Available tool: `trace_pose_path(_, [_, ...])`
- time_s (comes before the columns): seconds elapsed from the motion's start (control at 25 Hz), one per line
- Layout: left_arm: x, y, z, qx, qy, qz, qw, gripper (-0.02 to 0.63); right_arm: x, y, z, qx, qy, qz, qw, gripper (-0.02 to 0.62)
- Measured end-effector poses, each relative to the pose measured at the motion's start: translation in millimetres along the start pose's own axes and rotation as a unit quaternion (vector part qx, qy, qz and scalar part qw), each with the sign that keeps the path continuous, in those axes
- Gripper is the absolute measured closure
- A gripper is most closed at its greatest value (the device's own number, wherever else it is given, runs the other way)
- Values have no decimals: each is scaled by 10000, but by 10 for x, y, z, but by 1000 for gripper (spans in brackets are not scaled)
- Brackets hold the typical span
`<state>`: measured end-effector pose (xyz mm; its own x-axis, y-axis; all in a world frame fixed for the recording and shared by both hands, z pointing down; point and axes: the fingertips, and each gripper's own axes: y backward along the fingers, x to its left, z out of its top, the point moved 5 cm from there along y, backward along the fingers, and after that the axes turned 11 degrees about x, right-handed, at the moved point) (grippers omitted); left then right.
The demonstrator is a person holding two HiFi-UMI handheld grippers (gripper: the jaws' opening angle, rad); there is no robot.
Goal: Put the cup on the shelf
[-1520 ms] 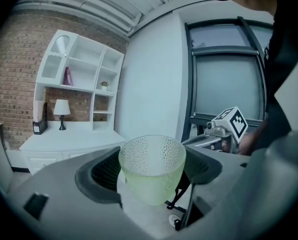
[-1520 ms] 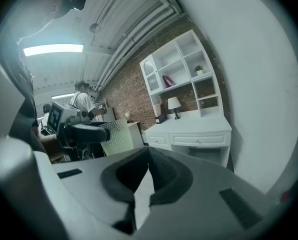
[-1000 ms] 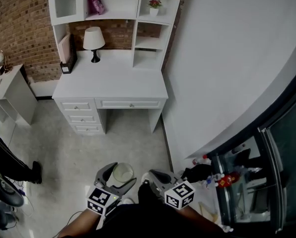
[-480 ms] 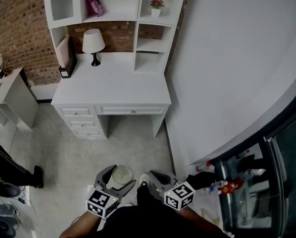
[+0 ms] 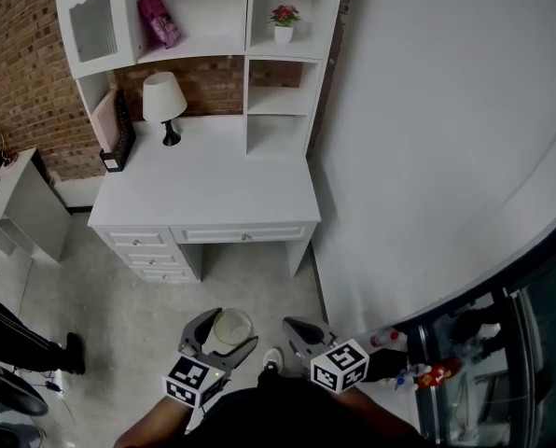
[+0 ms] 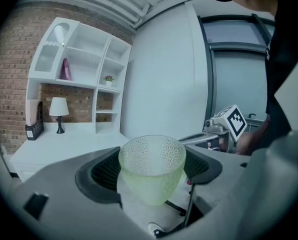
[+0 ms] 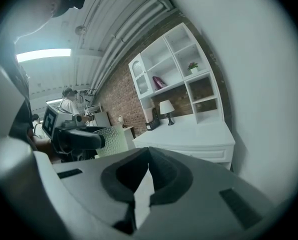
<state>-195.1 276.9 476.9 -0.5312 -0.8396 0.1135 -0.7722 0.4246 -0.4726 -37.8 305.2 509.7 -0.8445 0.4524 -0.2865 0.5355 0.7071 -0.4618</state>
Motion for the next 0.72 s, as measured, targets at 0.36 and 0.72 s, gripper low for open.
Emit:
trace_pose_path(0.36, [261,-629,441,70,-56,65,9999,222,-676,-263,494,-174,1,168,9997,591])
trace_pose_path(0.72, [440,-1193,678,137,-94,111,9998,222,-1109,-556,632,-43,54,505,9987,591])
